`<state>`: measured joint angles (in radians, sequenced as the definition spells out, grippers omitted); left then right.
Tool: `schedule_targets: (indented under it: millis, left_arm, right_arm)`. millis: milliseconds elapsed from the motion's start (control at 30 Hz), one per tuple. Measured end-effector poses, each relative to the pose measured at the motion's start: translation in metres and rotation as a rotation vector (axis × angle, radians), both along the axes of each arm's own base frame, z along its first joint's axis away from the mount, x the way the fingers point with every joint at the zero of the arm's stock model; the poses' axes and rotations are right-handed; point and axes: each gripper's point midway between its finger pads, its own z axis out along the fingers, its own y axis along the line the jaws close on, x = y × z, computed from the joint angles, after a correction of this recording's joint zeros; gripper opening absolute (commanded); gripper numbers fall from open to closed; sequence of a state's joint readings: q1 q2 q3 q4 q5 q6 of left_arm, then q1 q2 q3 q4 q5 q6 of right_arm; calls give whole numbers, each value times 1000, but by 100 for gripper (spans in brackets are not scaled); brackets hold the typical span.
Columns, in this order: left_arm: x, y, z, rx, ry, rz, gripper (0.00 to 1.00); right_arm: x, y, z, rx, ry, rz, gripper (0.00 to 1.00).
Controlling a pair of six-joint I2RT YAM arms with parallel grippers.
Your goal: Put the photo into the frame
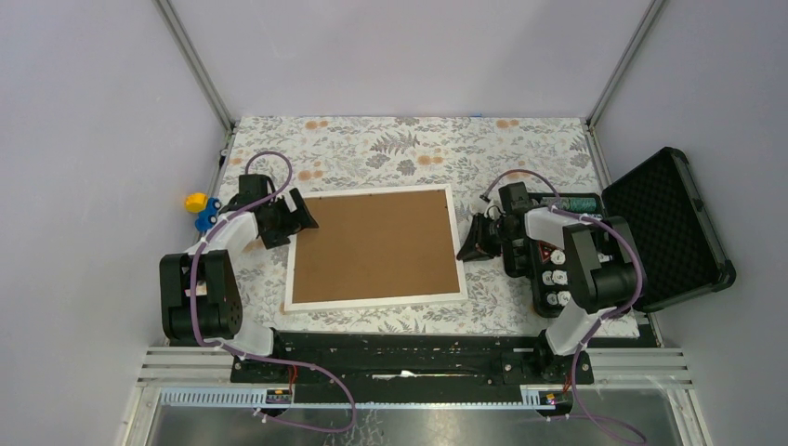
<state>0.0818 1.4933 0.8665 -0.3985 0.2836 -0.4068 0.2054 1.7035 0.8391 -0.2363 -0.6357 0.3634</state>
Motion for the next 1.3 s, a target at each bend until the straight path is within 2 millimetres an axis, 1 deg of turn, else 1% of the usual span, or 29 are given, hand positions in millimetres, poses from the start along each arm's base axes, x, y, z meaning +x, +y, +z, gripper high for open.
schedule_targets:
  millis: [300,467,700,1000,1300]
  left_arm:
    - [0,0,-1,3,-7,-7,99]
    - [5,3,0,18,-29,-6,99]
    - [9,7,-1,38,-50,-1,99]
    - [9,7,-1,41,-59,-4,99]
    - [8,7,0,42,-65,-6,99]
  right_arm:
    - [2,4,0,-36,15,24,31]
    - [3,10,0,-65,15,44,31]
    - [5,17,-2,-172,27,78,34]
    - [6,17,-3,-375,66,105,34]
    - [6,16,-2,-686,50,198,37]
